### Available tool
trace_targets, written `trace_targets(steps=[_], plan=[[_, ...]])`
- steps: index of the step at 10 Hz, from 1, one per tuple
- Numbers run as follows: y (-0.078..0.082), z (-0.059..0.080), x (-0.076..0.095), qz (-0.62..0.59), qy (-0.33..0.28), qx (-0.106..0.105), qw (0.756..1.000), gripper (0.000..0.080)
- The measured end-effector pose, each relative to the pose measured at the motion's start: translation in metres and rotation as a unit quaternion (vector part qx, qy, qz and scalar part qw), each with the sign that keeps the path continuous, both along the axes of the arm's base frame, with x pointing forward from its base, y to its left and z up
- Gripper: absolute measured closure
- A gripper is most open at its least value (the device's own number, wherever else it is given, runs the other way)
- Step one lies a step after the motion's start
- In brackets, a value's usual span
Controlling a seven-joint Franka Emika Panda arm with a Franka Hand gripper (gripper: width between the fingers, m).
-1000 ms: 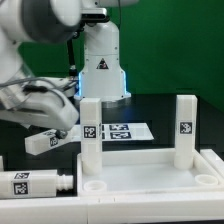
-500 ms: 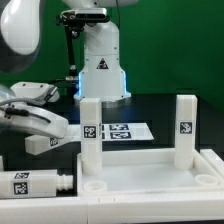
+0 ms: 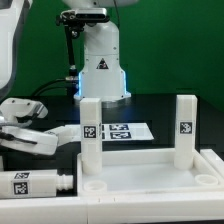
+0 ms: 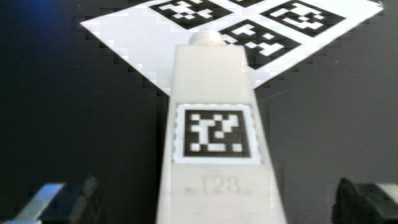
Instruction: Assemble desk
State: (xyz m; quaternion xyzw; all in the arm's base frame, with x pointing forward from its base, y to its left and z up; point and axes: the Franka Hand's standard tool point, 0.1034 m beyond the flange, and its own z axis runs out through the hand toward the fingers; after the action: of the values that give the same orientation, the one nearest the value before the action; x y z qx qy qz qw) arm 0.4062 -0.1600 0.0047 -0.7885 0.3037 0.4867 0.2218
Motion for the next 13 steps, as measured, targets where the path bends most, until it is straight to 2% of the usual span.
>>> trace_targets(steps=[3, 5, 6, 7, 8, 9, 10, 11, 12, 13], plan=[[-0.001, -0.001, -0.001, -0.001, 0.002, 0.0, 1.0, 0.0151], [-0.001, -0.001, -0.001, -0.001, 0.002, 0.0, 1.0, 0.041], [0.0, -0.001, -0.001, -0.001, 0.002, 0.0, 1.0, 0.041], [0.0, 0.0, 0.001, 0.003, -0.003, 0.001, 1.0, 0.0515], [0.001, 0.015, 0.01, 0.015, -0.027, 0.008, 0.999, 0.0515], [0.004, 0.041, 0.019, 0.019, -0.036, 0.017, 0.999, 0.0515], [0.002, 0.062, 0.034, 0.023, -0.066, 0.009, 0.998, 0.0515], [-0.001, 0.069, 0.048, 0.027, -0.122, -0.022, 0.992, 0.0515], [0.001, 0.065, 0.044, 0.024, -0.148, -0.049, 0.987, 0.0515], [0.002, 0.064, 0.043, 0.022, -0.166, -0.067, 0.984, 0.0515]])
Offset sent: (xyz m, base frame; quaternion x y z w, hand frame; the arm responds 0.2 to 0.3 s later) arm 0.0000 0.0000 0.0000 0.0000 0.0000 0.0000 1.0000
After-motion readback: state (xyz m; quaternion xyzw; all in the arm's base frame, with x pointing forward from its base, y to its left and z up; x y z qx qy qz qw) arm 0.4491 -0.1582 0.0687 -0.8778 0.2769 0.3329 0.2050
